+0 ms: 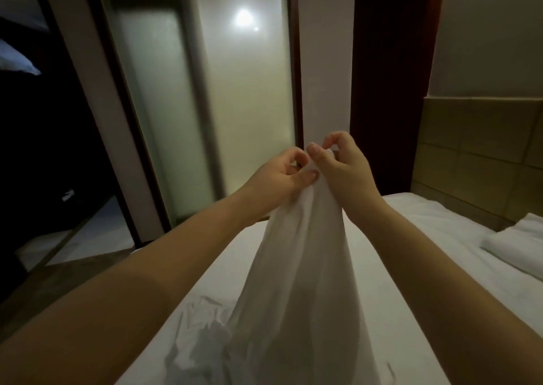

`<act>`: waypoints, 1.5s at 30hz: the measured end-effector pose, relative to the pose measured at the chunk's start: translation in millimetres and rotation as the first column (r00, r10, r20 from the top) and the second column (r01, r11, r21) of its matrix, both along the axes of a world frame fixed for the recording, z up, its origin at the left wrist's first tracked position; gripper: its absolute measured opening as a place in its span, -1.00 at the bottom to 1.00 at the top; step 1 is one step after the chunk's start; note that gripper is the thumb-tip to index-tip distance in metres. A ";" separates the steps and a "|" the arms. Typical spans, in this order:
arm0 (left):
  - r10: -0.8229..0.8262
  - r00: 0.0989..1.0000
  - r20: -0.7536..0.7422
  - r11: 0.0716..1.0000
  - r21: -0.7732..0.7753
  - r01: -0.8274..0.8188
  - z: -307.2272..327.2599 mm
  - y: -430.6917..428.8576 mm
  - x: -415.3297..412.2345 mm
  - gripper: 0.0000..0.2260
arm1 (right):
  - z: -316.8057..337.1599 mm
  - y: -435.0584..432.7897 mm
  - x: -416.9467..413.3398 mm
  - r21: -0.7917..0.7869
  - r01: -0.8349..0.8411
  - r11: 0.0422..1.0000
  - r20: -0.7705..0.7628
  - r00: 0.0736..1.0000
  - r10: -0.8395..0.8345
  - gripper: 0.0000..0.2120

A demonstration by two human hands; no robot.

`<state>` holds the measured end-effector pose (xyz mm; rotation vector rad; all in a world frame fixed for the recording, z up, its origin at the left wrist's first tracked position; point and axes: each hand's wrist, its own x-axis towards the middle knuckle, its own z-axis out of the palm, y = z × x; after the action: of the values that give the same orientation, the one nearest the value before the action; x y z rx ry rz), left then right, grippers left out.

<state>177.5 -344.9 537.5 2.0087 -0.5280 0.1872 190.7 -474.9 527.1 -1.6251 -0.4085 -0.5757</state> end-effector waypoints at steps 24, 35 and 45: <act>0.206 0.978 -0.025 0.925 0.332 -0.186 17.2 38.6 -17.5 -0.90 | -98.8 9.7 -20.0 -0.038 -0.152 0.988 0.093 0.984 0.155 -0.73; 0.011 0.988 -0.153 0.995 0.100 0.004 -10.5 179.8 -60.7 -0.96 | -121.6 124.3 -79.1 -0.128 -0.083 0.988 0.087 0.992 0.095 -0.92; -0.194 0.973 -0.122 0.977 -0.115 0.181 -39.1 250.5 -70.6 -0.89 | -154.5 221.8 -110.1 -0.132 0.252 0.959 0.257 0.943 -0.212 -0.80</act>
<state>106.9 -94.5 498.5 1.8443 -0.6073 -0.0342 80.6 -253.1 372.6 -1.7802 -0.4535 -0.9458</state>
